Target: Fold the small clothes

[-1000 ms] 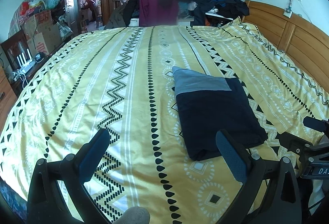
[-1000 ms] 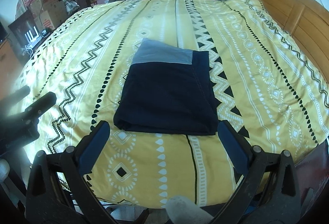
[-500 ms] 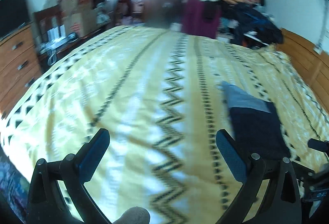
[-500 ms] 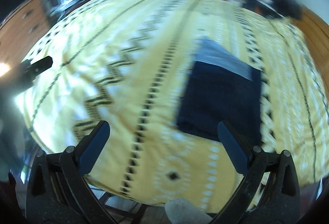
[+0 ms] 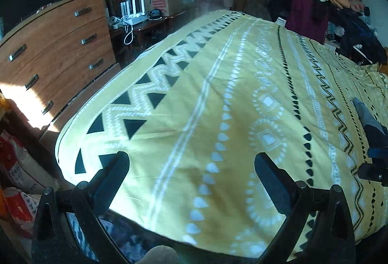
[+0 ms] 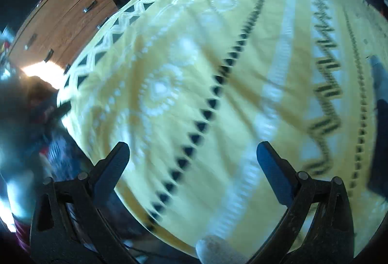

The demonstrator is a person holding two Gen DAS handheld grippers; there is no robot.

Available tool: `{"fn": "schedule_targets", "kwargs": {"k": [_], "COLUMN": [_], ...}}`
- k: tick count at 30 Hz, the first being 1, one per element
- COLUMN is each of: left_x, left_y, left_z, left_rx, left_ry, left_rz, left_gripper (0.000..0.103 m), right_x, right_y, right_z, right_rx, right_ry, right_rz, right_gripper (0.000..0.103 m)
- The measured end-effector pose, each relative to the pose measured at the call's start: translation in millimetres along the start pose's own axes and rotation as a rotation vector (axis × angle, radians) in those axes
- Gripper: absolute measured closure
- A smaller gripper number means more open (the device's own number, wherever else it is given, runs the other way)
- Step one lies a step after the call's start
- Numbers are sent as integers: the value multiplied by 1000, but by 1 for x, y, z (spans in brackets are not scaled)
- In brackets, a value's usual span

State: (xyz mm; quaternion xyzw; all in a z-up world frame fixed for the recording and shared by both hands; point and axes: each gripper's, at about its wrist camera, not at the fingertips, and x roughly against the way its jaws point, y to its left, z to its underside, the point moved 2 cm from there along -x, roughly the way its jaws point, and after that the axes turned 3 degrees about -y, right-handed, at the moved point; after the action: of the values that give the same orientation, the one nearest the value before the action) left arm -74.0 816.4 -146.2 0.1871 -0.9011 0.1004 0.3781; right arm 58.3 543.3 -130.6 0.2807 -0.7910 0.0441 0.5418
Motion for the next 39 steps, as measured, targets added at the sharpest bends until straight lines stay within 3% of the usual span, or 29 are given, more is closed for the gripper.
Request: {"fn": "schedule_targets", "kwargs": {"k": [5, 10, 13, 16, 18, 21, 23, 31, 39], "left_x": [-36, -77, -104, -114, -115, -111, -114, -119, -115], "left_y": [47, 32, 11, -6, -5, -6, -9, -20, -16], "left_z": [11, 16, 22, 30, 31, 36, 39, 45, 41], "left_rx": [-63, -117, -188, -292, -288, -315, -328, -339, -348], "left_ry": [25, 36, 70, 54, 39, 21, 30, -3, -3], "left_rz": [16, 84, 140, 114, 107, 89, 37, 24, 12], "left_gripper": [0, 0, 0, 0, 0, 0, 0, 0, 0], "right_x": [-57, -104, -102, -103, -106, -120, -120, -116, -117], "right_y": [44, 71, 88, 92, 94, 111, 114, 113, 109], "right_z": [-25, -9, 5, 14, 14, 13, 13, 24, 25], "right_rx": [-161, -250, -201, -206, -231, -220, -230, -258, -263], "right_ry": [-2, 2, -82, -130, -174, -253, -270, -342, -341], "right_rz": [1, 74, 107, 167, 217, 392, 402, 368, 356], "right_gripper": [0, 0, 0, 0, 0, 0, 0, 0, 0]}}
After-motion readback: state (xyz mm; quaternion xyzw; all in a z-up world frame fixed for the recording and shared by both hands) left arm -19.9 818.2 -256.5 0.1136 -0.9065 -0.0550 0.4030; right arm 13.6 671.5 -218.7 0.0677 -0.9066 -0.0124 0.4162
